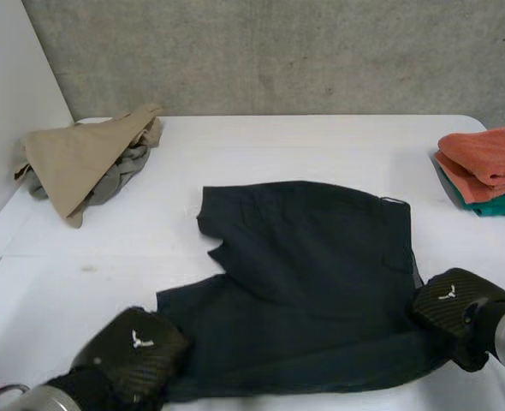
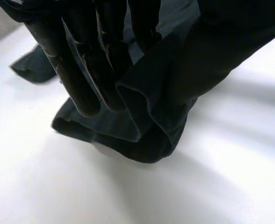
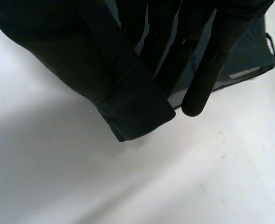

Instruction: Fold the laundry.

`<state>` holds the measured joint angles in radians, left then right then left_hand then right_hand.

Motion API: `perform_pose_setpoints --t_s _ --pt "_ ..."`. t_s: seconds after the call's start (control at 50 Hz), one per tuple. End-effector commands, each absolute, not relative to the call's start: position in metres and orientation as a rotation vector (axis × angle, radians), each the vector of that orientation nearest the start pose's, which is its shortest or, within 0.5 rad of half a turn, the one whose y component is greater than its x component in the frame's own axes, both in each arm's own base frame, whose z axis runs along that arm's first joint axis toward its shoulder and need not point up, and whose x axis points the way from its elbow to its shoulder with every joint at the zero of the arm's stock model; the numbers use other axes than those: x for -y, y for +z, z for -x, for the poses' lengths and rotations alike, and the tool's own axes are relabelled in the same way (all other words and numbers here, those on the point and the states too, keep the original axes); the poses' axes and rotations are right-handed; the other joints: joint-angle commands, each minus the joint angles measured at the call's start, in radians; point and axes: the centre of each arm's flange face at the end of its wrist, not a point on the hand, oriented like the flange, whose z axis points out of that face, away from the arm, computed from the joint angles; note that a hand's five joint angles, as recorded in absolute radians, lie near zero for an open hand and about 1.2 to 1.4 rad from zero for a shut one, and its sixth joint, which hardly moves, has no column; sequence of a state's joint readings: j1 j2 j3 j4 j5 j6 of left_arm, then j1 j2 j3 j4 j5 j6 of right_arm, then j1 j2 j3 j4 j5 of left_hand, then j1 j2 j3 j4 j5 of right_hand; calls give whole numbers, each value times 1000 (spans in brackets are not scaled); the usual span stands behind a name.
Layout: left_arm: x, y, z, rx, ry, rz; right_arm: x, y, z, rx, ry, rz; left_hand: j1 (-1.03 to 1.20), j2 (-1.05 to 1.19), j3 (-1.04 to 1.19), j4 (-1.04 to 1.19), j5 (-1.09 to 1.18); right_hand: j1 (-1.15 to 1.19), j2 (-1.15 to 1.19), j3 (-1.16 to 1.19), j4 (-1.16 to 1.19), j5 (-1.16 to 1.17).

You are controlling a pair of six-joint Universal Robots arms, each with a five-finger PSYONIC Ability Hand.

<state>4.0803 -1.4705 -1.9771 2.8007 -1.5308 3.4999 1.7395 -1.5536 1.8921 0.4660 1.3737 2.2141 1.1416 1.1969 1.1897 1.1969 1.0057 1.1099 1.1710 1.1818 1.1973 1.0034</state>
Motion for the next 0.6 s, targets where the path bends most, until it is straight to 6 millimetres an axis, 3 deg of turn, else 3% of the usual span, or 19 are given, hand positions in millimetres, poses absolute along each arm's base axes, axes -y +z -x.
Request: perform_pose_setpoints --t_s 0.02,0.1,0.18,0.2,0.26,0.28,0.3,0.34,0.36,0.42,0.44,0.48,0.52,0.56,0.6 --pt "102 200 244 -2524 -1590 -1437 195 194 -189 -2462 -1405 1635 255 199 207 199 216 286 225 214 199 218" --pt "124 194 256 -2475 -1702 -1400 203 185 -195 -2462 -1417 1561 255 199 207 199 216 286 225 214 199 218" --pt "165 184 271 -2381 -1822 -1333 226 179 -202 -2457 -1487 1506 255 199 207 199 216 286 225 214 199 218" --pt "186 180 277 -2320 -1868 -1311 232 179 -204 -2452 -1515 1495 255 199 207 199 216 286 225 214 199 218" --pt "221 181 286 -2202 -1942 -1281 265 191 -214 -2425 -1725 1390 255 199 207 199 216 286 225 214 199 218" --pt "247 188 292 -2103 -2006 -1247 273 196 -218 -2408 -1789 1359 255 199 207 199 216 286 225 214 199 218" --pt "259 194 295 -2051 -2043 -1231 280 203 -222 -2388 -1859 1322 255 199 207 199 216 286 225 214 199 218" --pt "282 211 300 -1935 -2133 -1173 301 227 -236 -2295 -2078 1204 255 199 207 199 216 286 225 214 199 218" --pt "304 234 305 -1810 -2231 -1094 308 237 -241 -2251 -2156 1163 255 199 207 199 216 286 225 214 199 218" --pt "328 276 314 -1628 -2407 -962 332 280 -258 -2014 -2467 976 255 199 207 199 216 286 225 214 199 218" --pt "340 302 318 -1508 -2512 -878 337 292 -261 -1938 -2539 923 255 199 207 199 216 286 225 214 199 218" --pt "349 333 318 -1365 -2620 -771 348 328 -270 -1701 -2711 740 255 199 207 199 216 286 225 214 199 218" --pt "356 369 315 -1204 -2753 -631 351 347 -277 -1548 -2772 640 255 199 207 199 216 286 225 214 199 218" --pt "355 386 317 -1118 -2823 -576 356 371 -283 -1384 -2835 531 255 199 207 199 216 286 225 214 199 218" --pt "356 407 310 -1032 -2885 -489 361 379 -284 -1330 -2859 496 255 199 207 199 216 286 225 214 199 218"
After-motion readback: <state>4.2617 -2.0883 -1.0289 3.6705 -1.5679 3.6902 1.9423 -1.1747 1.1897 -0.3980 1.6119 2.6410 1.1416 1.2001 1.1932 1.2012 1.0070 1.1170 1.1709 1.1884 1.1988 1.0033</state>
